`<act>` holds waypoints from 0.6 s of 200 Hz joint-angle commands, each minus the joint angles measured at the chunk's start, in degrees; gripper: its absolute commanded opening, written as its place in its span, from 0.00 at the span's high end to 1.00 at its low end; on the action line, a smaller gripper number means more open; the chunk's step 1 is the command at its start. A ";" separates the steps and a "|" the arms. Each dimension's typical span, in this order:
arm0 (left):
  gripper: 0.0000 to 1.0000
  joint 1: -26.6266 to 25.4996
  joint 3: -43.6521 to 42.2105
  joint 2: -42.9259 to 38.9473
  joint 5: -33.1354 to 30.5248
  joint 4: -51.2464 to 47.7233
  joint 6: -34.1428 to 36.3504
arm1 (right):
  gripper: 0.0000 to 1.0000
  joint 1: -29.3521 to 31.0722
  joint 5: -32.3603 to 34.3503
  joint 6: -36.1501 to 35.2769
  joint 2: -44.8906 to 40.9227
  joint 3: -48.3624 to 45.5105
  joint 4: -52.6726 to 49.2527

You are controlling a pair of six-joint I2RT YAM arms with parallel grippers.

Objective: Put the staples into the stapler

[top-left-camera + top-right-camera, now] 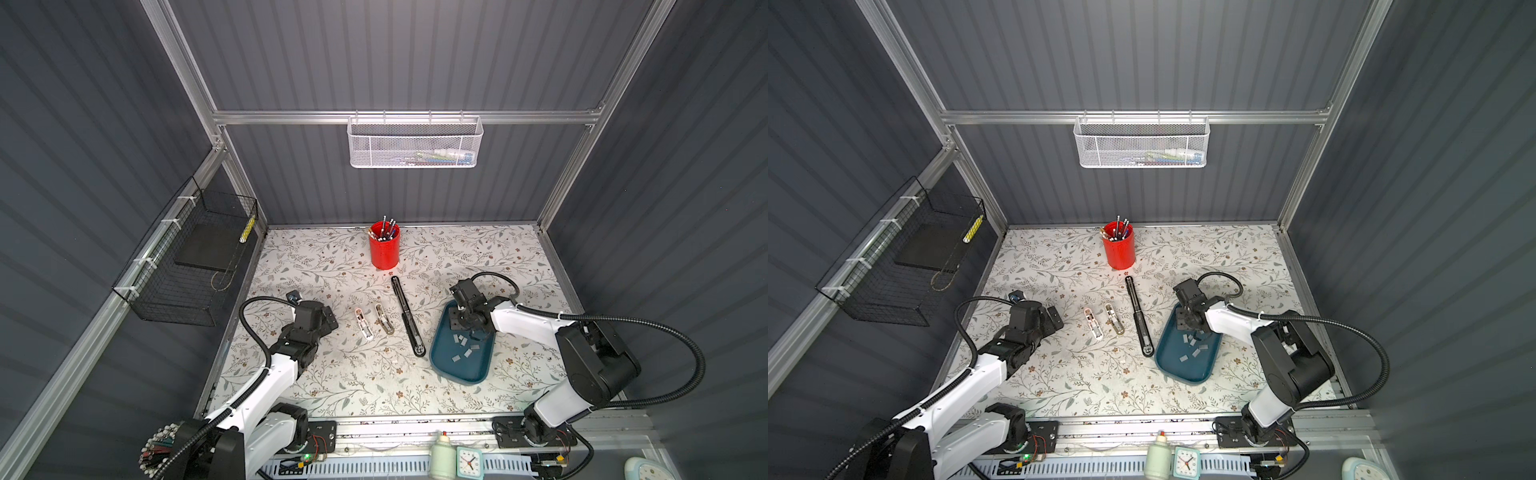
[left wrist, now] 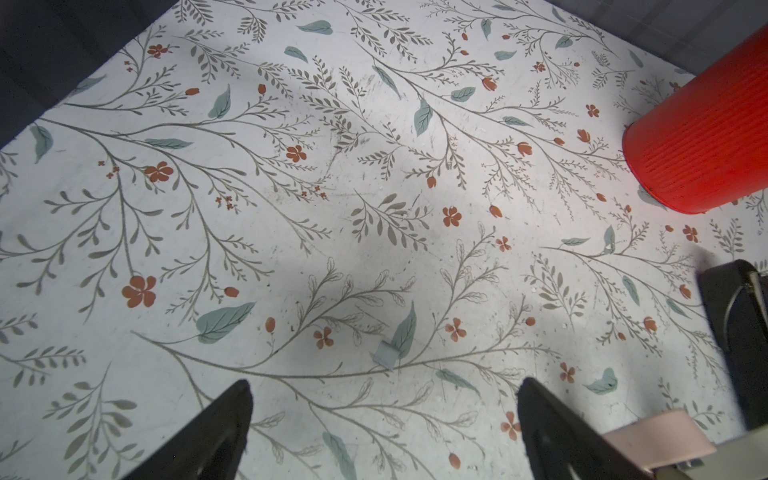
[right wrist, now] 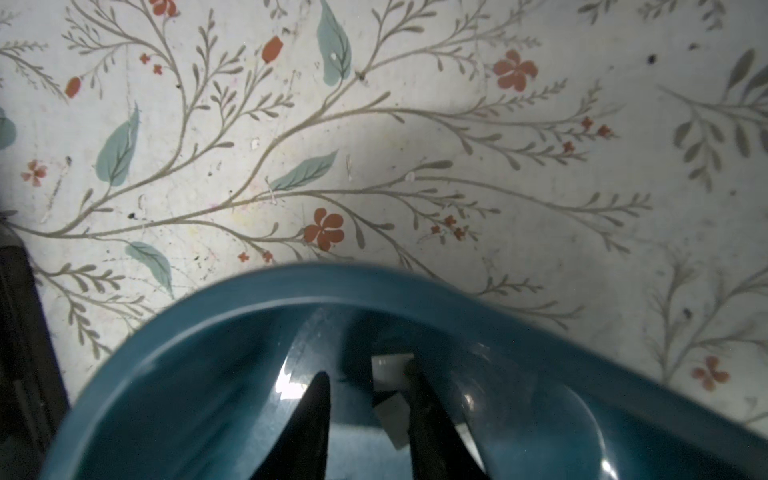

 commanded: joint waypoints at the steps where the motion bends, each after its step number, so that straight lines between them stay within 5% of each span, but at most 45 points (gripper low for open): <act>1: 0.00 0.47 0.62 0.11 -0.51 -0.08 0.69 | 0.66 -0.26 -1.27 -0.60 0.30 0.42 0.02; 120: 0.00 0.52 0.61 0.11 -0.07 -0.02 0.65 | 0.68 -0.04 -3.17 2.46 -3.13 -1.34 -1.52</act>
